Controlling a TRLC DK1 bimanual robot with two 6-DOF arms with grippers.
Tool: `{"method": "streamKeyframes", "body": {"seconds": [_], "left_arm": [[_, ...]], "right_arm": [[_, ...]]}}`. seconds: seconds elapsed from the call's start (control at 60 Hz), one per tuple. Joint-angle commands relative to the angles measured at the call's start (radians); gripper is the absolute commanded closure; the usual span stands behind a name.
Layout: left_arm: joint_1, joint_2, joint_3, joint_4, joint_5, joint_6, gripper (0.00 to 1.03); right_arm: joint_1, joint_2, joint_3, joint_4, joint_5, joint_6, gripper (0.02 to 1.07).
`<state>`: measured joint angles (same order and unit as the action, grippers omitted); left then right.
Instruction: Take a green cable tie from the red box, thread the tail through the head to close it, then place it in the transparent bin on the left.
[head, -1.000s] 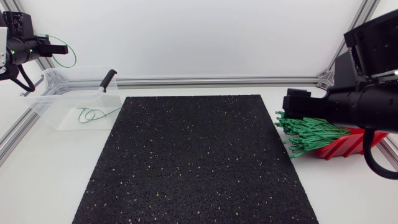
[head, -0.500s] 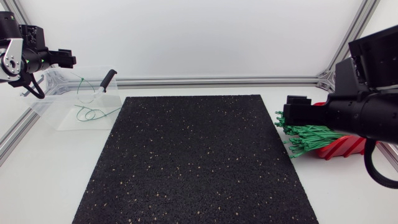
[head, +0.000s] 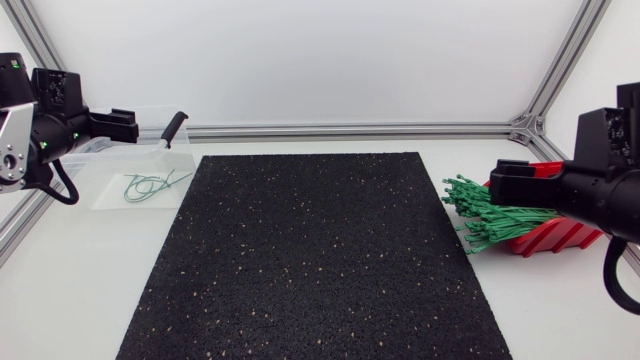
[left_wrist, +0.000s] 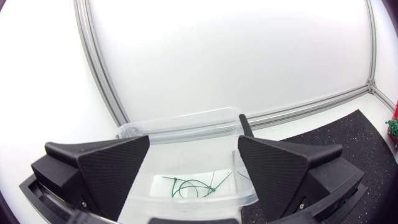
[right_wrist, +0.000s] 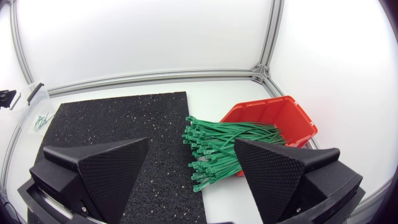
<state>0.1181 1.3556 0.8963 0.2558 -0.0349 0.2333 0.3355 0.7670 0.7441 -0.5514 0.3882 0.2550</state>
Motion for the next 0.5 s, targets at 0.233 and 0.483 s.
{"method": "streamKeyframes", "body": {"seconds": [0.233, 0.483], "left_arm": [[-0.043, -0.193, -0.227, 0.071, 0.004, -0.009, 0.04], [-0.044, -0.316, -0.392, 0.14, 0.004, -0.026, 0.04]], "right_arm": [[-0.081, -0.112, -0.137, 0.099, -0.005, -0.1, 0.07], [-0.201, -0.184, -0.215, 0.173, -0.069, -0.172, 0.07]]}}
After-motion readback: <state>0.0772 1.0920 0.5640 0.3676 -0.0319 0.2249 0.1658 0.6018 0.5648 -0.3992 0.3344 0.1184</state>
